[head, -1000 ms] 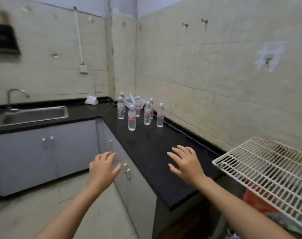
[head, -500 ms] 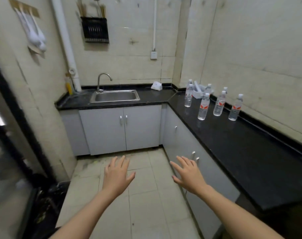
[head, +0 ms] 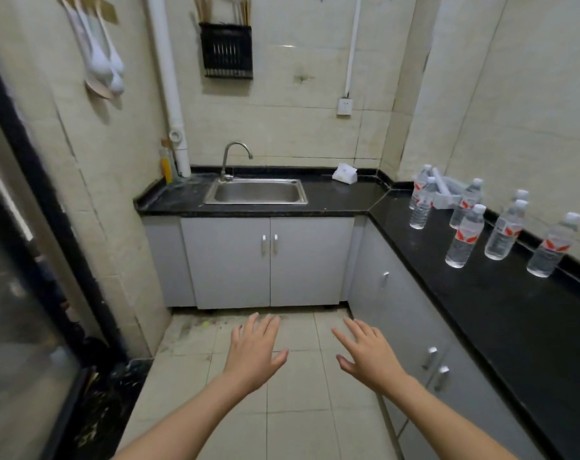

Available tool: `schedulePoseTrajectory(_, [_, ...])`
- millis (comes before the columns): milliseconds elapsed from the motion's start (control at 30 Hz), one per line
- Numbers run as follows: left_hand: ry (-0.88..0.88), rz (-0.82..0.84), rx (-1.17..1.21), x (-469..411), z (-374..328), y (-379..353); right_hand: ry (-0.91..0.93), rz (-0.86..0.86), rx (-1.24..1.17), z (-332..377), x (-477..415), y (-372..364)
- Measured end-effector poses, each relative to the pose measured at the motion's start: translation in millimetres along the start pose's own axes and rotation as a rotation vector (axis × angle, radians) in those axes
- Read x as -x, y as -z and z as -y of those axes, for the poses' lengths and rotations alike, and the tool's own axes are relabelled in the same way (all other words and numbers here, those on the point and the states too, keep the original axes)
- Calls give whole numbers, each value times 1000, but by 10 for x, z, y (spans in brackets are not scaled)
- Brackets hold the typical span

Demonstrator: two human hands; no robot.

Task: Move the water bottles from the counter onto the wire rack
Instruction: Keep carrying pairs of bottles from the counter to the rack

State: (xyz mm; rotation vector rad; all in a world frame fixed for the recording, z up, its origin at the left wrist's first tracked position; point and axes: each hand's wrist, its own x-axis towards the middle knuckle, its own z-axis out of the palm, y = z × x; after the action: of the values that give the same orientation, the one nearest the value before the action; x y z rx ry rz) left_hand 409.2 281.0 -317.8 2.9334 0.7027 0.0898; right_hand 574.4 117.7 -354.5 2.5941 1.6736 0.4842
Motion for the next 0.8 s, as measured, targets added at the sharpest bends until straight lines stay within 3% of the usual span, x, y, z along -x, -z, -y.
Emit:
schedulePoseTrajectory(167, [45,-63,-47,-728,310,115,6,-45,-42,-303,-833,-232])
schedulePoseTrajectory(433, [87,-7,-113,-1683,884,-108,87,-111,-76,-481,-1894,-709])
schedulePoseTrajectory(667, [83,-5,-55,-3011,1406,-138,36,43,46,-954,-3063,-1062])
schedulePoseTrajectory(800, [-19,-36,62,-4050,1525,-1,-120,124,117,-1497,-3663,-1019])
